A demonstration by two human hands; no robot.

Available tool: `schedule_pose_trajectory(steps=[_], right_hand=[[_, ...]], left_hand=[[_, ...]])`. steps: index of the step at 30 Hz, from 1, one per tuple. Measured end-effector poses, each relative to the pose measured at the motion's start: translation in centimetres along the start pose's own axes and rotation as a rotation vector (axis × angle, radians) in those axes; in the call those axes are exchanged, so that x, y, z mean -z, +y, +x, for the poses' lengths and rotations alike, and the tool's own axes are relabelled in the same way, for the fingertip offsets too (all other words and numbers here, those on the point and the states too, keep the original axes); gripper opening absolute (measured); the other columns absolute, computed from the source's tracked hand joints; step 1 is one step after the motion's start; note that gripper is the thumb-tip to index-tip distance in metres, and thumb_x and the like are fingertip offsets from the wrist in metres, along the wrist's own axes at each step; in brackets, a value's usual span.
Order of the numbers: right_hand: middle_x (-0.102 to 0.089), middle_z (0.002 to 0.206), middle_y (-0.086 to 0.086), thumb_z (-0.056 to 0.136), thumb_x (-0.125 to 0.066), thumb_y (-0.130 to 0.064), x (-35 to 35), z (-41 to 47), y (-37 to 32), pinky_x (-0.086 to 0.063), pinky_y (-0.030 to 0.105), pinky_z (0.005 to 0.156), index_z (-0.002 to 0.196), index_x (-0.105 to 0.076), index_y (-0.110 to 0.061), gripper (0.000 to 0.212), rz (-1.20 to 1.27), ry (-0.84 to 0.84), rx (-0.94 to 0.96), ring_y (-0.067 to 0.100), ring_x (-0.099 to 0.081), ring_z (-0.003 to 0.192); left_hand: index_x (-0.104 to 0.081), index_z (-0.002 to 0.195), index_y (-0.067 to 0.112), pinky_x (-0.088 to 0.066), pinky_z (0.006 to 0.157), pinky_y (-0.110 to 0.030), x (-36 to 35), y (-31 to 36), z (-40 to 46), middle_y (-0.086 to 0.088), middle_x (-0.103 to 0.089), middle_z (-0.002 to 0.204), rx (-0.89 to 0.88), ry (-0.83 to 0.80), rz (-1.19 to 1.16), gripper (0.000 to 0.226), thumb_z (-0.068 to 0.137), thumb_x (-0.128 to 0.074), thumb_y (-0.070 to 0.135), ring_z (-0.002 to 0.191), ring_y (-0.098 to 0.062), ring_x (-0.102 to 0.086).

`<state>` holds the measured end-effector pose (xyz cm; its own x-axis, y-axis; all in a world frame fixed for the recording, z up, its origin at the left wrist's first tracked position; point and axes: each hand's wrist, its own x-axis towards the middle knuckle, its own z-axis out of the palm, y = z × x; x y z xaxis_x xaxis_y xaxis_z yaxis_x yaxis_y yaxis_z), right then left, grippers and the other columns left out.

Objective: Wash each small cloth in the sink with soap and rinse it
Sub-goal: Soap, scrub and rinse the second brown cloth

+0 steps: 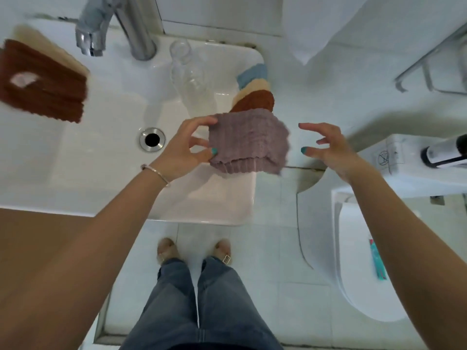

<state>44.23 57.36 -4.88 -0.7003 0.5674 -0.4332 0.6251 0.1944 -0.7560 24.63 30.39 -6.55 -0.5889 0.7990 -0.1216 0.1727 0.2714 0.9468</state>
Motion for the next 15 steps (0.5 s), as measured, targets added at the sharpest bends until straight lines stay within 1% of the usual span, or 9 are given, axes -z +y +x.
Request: schedule_pose_trajectory(steps=[2, 4, 6, 7, 8, 9, 10, 12, 15], right_hand=[[-0.036, 0.134, -0.005, 0.088, -0.069, -0.013, -0.9, -1.5, -2.0, -0.040, 0.011, 0.082, 0.121, -0.061, -0.038, 0.042, -0.009, 0.070, 0.080, 0.010, -0.047, 0.106], [-0.042, 0.127, -0.002, 0.087, -0.069, -0.009, -2.8, -3.4, -5.0, -0.042, 0.007, 0.078, 0.113, -0.063, -0.034, 0.036, 0.016, 0.075, 0.237, 0.001, -0.048, 0.096], [-0.050, 0.118, 0.006, 0.086, -0.068, -0.001, -5.4, -4.8, -8.0, -0.047, 0.010, 0.074, 0.106, -0.064, -0.029, 0.034, 0.064, -0.030, 0.363, -0.002, -0.054, 0.086], [-0.053, 0.113, 0.010, 0.086, -0.068, -0.001, -6.9, -5.3, -9.5, -0.051, 0.015, 0.071, 0.103, -0.065, -0.028, 0.032, 0.121, -0.113, 0.358, 0.002, -0.058, 0.082], [-0.055, 0.107, 0.009, 0.087, -0.068, -0.003, -8.5, -5.6, -10.9, -0.055, 0.020, 0.066, 0.102, -0.066, -0.029, 0.030, 0.174, -0.207, 0.329, 0.010, -0.062, 0.077], [-0.058, 0.101, 0.005, 0.087, -0.069, -0.005, -10.3, -5.8, -12.3, -0.056, 0.024, 0.064, 0.100, -0.066, -0.030, 0.029, 0.196, -0.282, 0.320, 0.013, -0.063, 0.072], [-0.061, 0.100, 0.001, 0.087, -0.069, -0.005, -12.0, -5.8, -13.5, -0.054, 0.022, 0.065, 0.100, -0.066, -0.030, 0.028, 0.188, -0.327, 0.347, 0.009, -0.061, 0.069], [-0.064, 0.104, -0.003, 0.085, -0.071, -0.002, -15.4, -5.3, -16.0, -0.047, 0.017, 0.074, 0.098, -0.067, -0.027, 0.029, 0.201, -0.367, 0.427, 0.000, -0.054, 0.071], [-0.063, 0.100, -0.006, 0.085, -0.071, -0.002, -19.4, -4.0, -19.9, -0.045, 0.018, 0.077, 0.095, -0.068, -0.027, 0.027, 0.287, -0.396, 0.417, 0.007, -0.051, 0.075]], left_hand=[[-0.054, 0.119, 0.039, -0.059, 0.071, -0.026, 1.4, 0.5, -1.6, 0.007, -0.043, 0.131, 0.081, 0.031, -0.055, 0.054, 0.084, -0.071, 0.002, 0.090, -0.010, -0.065], [-0.056, 0.118, 0.038, -0.059, 0.065, -0.025, 3.4, 1.3, -3.2, 0.004, -0.050, 0.128, 0.101, 0.088, -0.061, 0.048, 0.084, -0.073, 0.007, 0.081, -0.006, -0.065], [-0.057, 0.117, 0.036, -0.058, 0.063, -0.025, 5.7, 2.2, -4.7, 0.003, -0.057, 0.120, 0.096, 0.135, -0.048, 0.047, 0.083, -0.075, 0.010, 0.075, -0.008, -0.064], [-0.057, 0.118, 0.036, -0.057, 0.064, -0.025, 7.0, 2.6, -5.3, 0.003, -0.059, 0.117, 0.095, 0.149, -0.027, 0.048, 0.082, -0.076, 0.010, 0.074, -0.010, -0.063], [-0.057, 0.119, 0.035, -0.056, 0.066, -0.025, 8.4, 2.9, -5.9, 0.006, -0.060, 0.115, 0.101, 0.162, 0.002, 0.051, 0.080, -0.077, 0.009, 0.074, -0.010, -0.063], [-0.056, 0.122, 0.033, -0.055, 0.068, -0.022, 9.9, 3.1, -6.5, 0.009, -0.060, 0.114, 0.114, 0.178, 0.041, 0.055, 0.079, -0.078, 0.009, 0.073, -0.010, -0.064], [-0.054, 0.125, 0.031, -0.053, 0.070, -0.019, 11.5, 3.2, -7.0, 0.011, -0.059, 0.115, 0.134, 0.197, 0.084, 0.058, 0.077, -0.079, 0.011, 0.074, -0.009, -0.064], [-0.053, 0.127, 0.031, -0.050, 0.071, -0.015, 15.0, 3.3, -7.8, 0.014, -0.058, 0.115, 0.163, 0.234, 0.165, 0.060, 0.075, -0.081, 0.018, 0.075, -0.007, -0.065], [-0.054, 0.118, 0.040, -0.045, 0.069, -0.008, 20.6, 3.3, -8.6, 0.014, -0.058, 0.115, 0.167, 0.303, 0.234, 0.057, 0.073, -0.082, 0.019, 0.073, -0.003, -0.064]])
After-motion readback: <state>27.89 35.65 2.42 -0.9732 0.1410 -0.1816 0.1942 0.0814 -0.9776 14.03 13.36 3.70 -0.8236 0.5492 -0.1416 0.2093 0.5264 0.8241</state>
